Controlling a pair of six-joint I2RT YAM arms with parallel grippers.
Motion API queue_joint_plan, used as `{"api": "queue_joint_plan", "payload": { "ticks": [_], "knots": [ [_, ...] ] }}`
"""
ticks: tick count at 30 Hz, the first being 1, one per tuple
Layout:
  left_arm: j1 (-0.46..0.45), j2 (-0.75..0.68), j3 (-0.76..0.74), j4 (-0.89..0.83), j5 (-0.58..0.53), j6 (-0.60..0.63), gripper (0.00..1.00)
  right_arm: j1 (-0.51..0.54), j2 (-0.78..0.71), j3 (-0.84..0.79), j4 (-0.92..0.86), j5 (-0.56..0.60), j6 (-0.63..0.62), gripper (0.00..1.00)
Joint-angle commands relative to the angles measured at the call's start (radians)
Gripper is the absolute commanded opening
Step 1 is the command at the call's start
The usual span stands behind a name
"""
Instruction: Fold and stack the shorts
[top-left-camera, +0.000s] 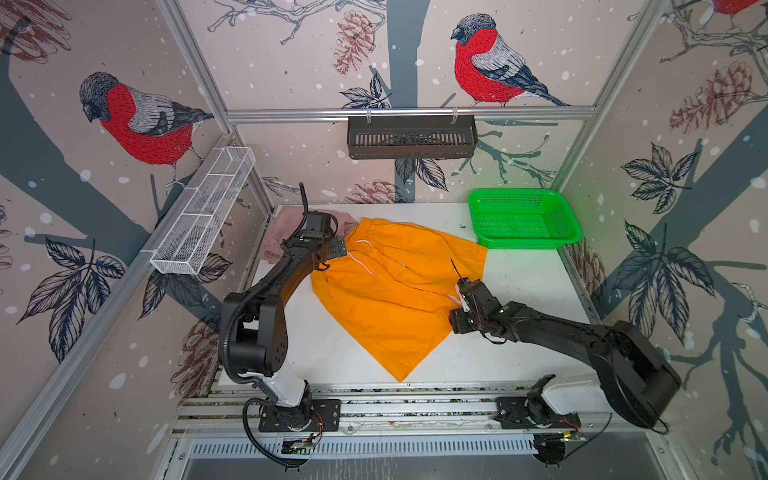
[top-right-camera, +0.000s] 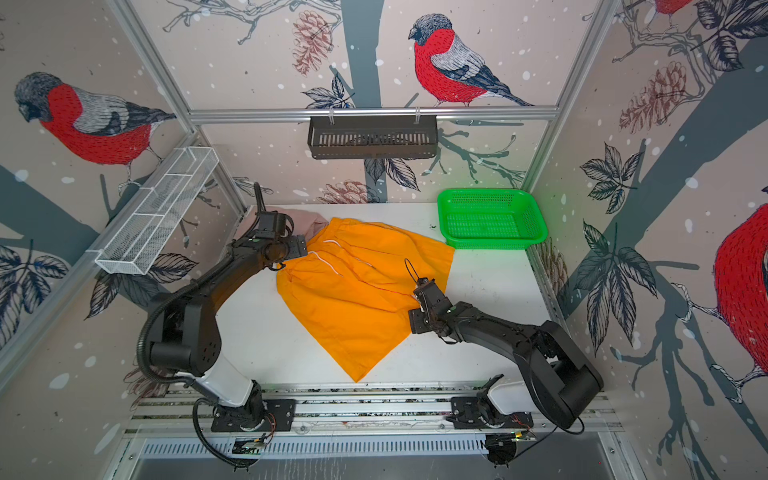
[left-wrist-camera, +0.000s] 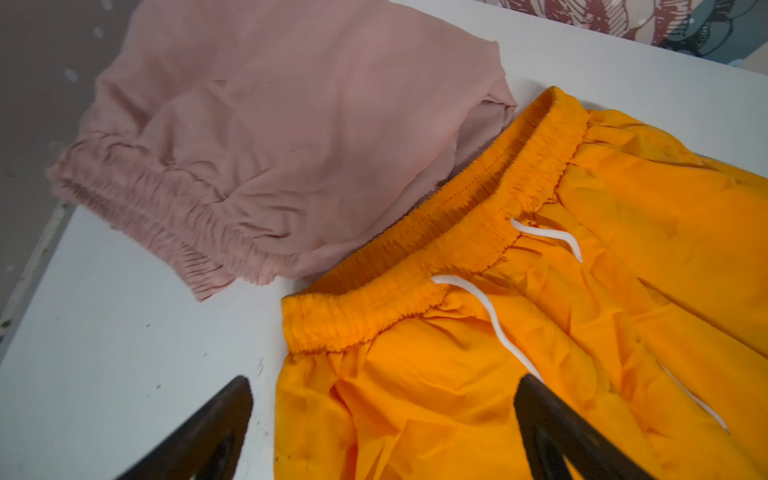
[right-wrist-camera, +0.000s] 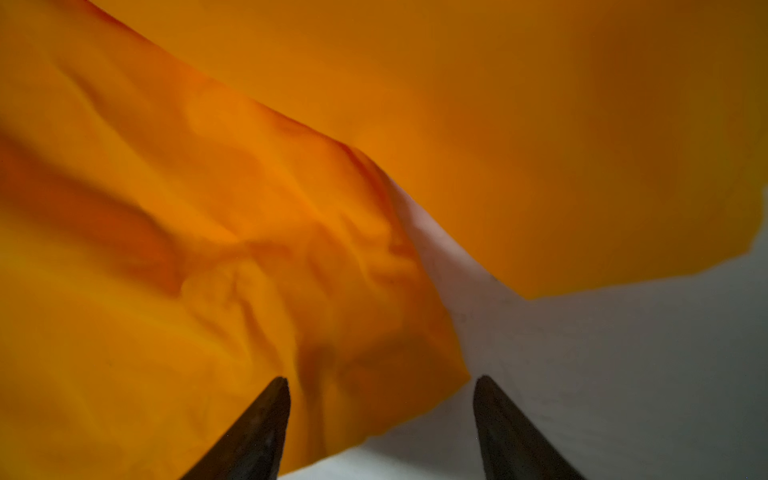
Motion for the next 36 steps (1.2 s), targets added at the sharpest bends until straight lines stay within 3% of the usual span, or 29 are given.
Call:
{"api": "queue_joint_plan", "payload": {
  "ticks": [1,4,11,15,22,25,27,29,30,36],
  "knots": [
    [0.001,0.08,0.059,0.108,0.189,0.131,0.98,-0.006,0.032,0.012,0.049,0.012,0.027,0.65],
    [-0.002,0.198,0.181,0.11,0.267,0.201,0.98,-0.006,0.01,-0.007,0.051,0.012,0.032,0.58],
    [-0.008,0.499,0.523,-0.016,0.284,0.326,0.98,-0.008,-0.059,-0.076,0.087,-0.009,0.05,0.56],
    [-0.011,0.611,0.642,-0.07,0.269,0.359,0.98,-0.009,-0.054,-0.089,0.114,-0.028,0.059,0.56],
    [-0.022,0.729,0.747,-0.14,0.293,0.392,0.83,-0.008,-0.058,-0.093,0.129,-0.038,0.07,0.56],
    [-0.028,0.749,0.752,-0.151,0.296,0.391,0.68,-0.009,-0.066,-0.096,0.13,-0.034,0.069,0.56],
    [-0.028,0.758,0.753,-0.162,0.284,0.382,0.46,-0.012,-0.067,-0.099,0.135,-0.033,0.067,0.56],
    [-0.028,0.758,0.756,-0.185,0.253,0.368,0.12,-0.018,-0.062,-0.101,0.14,-0.036,0.061,0.56],
    [-0.028,0.752,0.754,-0.193,0.237,0.361,0.02,-0.021,-0.058,-0.102,0.143,-0.038,0.057,0.56],
    [-0.028,0.638,0.7,-0.235,0.138,0.297,0.0,-0.032,-0.007,-0.09,0.168,-0.03,0.032,0.53]
  ]
}}
